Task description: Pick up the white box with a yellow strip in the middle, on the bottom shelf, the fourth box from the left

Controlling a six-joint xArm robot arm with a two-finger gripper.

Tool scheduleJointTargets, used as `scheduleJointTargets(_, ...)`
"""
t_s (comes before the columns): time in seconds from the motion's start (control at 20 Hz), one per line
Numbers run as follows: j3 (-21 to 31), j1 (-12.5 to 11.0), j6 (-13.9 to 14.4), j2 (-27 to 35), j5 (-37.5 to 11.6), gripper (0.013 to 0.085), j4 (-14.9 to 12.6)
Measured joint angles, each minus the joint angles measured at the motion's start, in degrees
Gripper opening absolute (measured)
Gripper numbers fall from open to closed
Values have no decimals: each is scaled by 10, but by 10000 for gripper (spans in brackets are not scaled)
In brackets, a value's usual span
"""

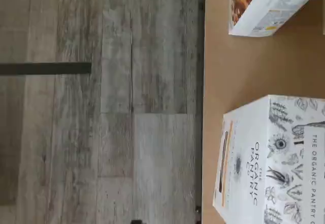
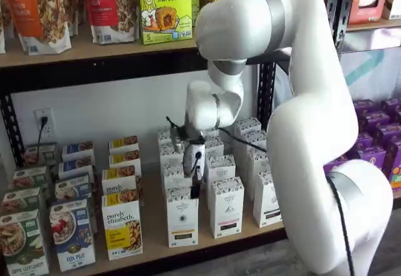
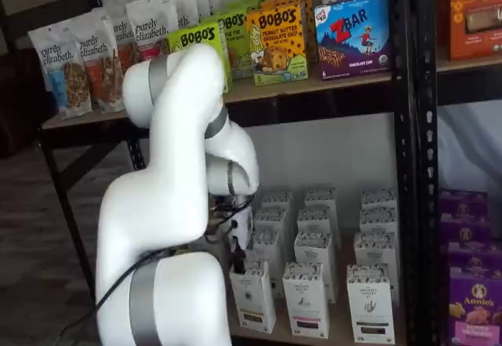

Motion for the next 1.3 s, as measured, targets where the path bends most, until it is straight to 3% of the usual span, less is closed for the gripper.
scheduleJointTargets(0.85, -89, 0, 32, 64, 42, 850, -35)
scheduleJointTargets(1.3, -153, -8, 28, 122, 37, 850, -39)
